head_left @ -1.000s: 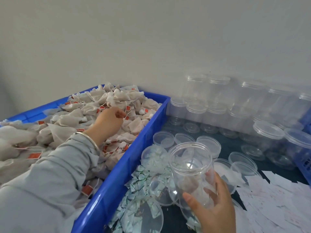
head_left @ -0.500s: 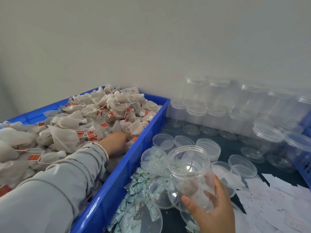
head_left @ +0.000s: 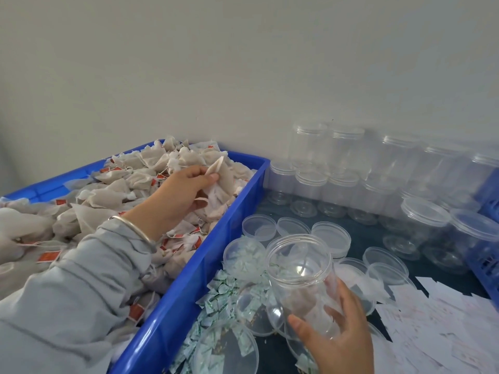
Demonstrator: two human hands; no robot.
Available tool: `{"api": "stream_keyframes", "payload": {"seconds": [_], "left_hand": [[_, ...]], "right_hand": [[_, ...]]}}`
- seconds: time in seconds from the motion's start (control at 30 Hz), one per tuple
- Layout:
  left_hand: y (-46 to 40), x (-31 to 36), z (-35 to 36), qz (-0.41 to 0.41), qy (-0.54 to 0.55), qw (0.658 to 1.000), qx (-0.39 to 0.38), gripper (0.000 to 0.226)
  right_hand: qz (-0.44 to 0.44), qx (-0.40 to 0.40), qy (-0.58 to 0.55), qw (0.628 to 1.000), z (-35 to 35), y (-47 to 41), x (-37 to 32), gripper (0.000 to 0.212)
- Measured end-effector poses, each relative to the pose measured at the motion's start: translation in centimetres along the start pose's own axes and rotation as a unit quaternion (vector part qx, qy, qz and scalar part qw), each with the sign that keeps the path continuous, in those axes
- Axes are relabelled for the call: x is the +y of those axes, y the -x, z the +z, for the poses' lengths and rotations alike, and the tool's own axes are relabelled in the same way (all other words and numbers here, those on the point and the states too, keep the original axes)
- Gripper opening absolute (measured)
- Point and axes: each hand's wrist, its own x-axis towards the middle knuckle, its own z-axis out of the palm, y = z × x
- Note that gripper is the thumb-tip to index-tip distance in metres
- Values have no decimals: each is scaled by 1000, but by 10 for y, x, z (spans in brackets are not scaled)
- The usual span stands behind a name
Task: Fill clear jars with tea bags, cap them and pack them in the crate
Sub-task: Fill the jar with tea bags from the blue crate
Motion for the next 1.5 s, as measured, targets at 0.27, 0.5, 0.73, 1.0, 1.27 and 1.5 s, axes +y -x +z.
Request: {"api": "stream_keyframes", "payload": {"seconds": [0.27,0.5,0.73,1.0,1.27,1.5], "left_hand": [[41,23,42,46,164,970,-171,21],[55,16,57,40,99,964,-244,18],[56,17,57,49,53,968,-239,29],[13,11,18,52,-29,998,14,14],[-20,-43,-23,18,-487,870,82,28],[-25,-83,-17,55,-617,779,-99,48]], "right_hand": [[-11,-4,-8,1000,3,3,2,99],[-9,-2,-10,1000,6,4,0,93],[11,-12,12,1000,4,4,5,95],[1,-9,-3,1000,3,4,-5,92],[-13,13,-18,1000,4,5,-6,90],[-36,-14,-17,999,2,-2,-5,92]]}}
